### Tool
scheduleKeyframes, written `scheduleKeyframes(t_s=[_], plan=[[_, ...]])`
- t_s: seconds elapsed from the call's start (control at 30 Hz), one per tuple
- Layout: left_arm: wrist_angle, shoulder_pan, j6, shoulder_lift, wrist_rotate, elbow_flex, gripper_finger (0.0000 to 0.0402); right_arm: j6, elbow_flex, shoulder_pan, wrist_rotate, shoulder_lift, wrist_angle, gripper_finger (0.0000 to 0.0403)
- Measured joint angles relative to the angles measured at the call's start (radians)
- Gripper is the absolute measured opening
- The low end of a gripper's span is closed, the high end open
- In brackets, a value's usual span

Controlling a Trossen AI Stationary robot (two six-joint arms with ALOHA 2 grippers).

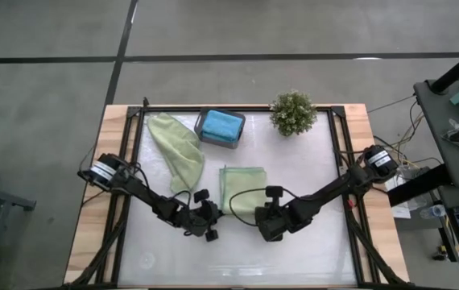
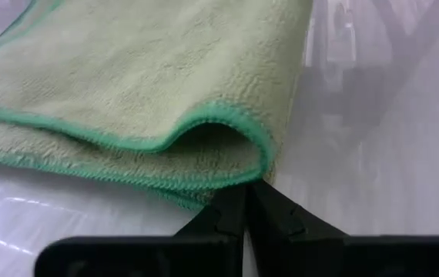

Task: Fold microfiber towels
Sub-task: Fold the bottom green microfiber towel

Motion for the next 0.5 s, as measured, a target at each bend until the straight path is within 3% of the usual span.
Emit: scheduleKeyframes(t_s=[0.27,0.5], plan=[[-0.023,0.0,0.034,-0.052,0.096,-0.004,0.0,0.051,-0.006,0.002,-0.037,0.0,0.096,0.0014],[-0.117,0.0,0.033,-0.115,0.13,-0.004,0.0,0.095,-0.007,0.001,-0.082,0.001,0.122,0.0062]])
